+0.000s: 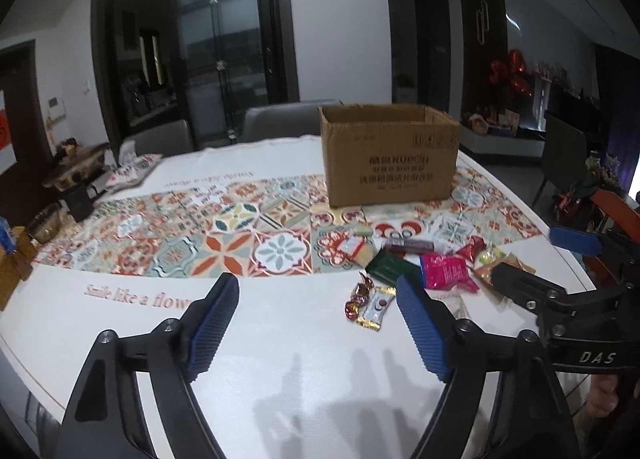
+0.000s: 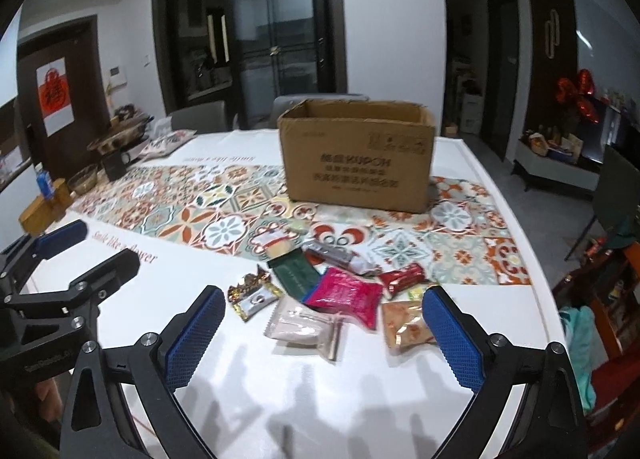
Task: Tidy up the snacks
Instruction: 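Grasp the red foil candy with the left tool while the right tool grasps a white packet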
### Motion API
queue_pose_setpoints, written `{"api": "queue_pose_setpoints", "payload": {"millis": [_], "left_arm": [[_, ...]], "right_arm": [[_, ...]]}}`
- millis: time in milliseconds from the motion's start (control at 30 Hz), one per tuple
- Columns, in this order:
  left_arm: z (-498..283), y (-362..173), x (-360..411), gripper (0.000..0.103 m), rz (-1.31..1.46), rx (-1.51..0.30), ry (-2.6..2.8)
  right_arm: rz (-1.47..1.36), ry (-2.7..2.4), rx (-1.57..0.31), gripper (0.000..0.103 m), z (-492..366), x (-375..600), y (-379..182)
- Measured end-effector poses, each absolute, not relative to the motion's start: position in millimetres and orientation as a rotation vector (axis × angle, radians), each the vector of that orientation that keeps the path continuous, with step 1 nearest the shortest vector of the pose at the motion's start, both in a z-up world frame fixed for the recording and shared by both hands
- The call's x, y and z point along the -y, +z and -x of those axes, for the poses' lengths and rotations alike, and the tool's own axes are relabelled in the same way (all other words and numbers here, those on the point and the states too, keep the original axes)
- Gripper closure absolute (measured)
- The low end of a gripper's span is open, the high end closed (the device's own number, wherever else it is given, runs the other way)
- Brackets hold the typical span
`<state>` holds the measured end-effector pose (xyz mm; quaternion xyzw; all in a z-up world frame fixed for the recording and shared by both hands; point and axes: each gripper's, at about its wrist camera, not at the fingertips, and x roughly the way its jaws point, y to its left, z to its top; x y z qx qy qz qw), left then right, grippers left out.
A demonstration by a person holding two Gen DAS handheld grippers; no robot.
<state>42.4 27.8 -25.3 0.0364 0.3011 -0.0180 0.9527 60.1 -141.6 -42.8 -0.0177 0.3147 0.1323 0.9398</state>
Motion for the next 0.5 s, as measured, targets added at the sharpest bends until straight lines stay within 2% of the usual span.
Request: {"api": "queue_pose_setpoints", "payload": {"millis": [233, 367, 500], "left_arm": [[-67.0, -50.2, -29.7, 0.04, -0.106, -0.679, -0.108], [-81.0, -63.5, -24.9, 0.042, -0.133, -0.703, -0.159], [-97.6, -77.3, -23.0, 0.05, -0.127, -0.751, -0.21]], "right_arm": [[0.035, 0.324, -0.74, 0.012, -87.4, 124.1, -69.4], [0.006, 0.331, -0.807, 0.015, -101.1, 122.2, -84.6], [-0.021, 0.33, -0.872, 0.018, -114.8, 122.0, -99.0]]}}
